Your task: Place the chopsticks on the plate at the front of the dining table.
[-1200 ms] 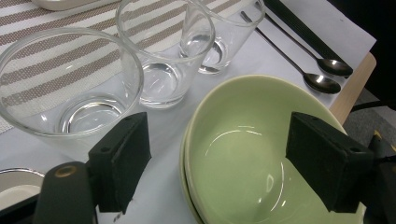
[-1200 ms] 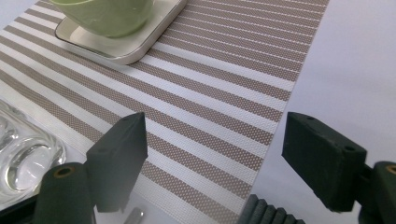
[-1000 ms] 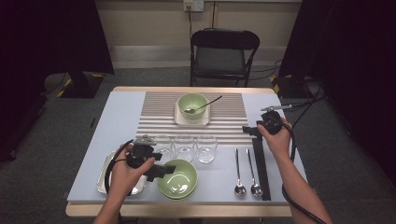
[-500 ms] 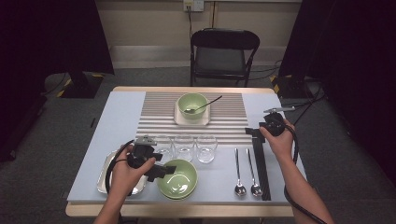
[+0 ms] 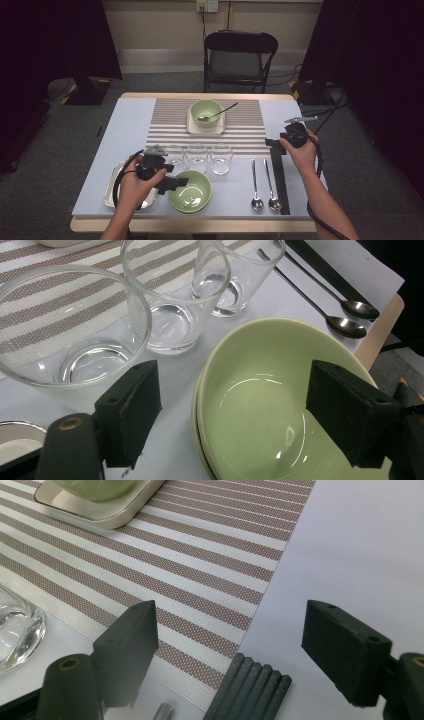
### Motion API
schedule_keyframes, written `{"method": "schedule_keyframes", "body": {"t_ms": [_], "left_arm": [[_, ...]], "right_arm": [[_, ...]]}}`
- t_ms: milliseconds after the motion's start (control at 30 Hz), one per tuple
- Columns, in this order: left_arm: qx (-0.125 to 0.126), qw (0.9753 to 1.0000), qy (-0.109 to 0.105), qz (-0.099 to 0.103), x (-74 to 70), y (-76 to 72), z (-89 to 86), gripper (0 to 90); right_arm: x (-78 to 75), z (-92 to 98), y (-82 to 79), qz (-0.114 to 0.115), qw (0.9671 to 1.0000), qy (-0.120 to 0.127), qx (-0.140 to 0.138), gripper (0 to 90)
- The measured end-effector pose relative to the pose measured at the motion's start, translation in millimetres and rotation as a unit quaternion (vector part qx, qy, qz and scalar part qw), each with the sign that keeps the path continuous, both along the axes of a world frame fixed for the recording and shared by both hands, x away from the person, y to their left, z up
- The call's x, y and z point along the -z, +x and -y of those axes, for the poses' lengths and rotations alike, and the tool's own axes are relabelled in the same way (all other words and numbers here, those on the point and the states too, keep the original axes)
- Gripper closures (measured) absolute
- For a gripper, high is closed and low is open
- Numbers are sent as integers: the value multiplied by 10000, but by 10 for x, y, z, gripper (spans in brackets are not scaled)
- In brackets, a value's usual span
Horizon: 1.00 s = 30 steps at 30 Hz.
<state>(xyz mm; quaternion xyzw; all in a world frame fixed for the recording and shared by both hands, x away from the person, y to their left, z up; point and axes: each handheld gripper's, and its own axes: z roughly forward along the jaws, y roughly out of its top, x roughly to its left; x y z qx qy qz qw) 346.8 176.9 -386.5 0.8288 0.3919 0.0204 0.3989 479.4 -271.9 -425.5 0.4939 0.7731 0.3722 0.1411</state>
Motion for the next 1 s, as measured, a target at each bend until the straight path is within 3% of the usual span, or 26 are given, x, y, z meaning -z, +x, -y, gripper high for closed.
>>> {"method": "schedule_keyframes", "body": {"t_ms": [233,1000], "left_arm": [[-25,10000,-10,14,-6,-5,-3,216],[-29,10000,-10,12,-15,-12,9,217]], "right_arm": [[59,48,-42,-46,9999,-137,2,217],[202,241,-131,-109,9998,-89,149,242]]}}
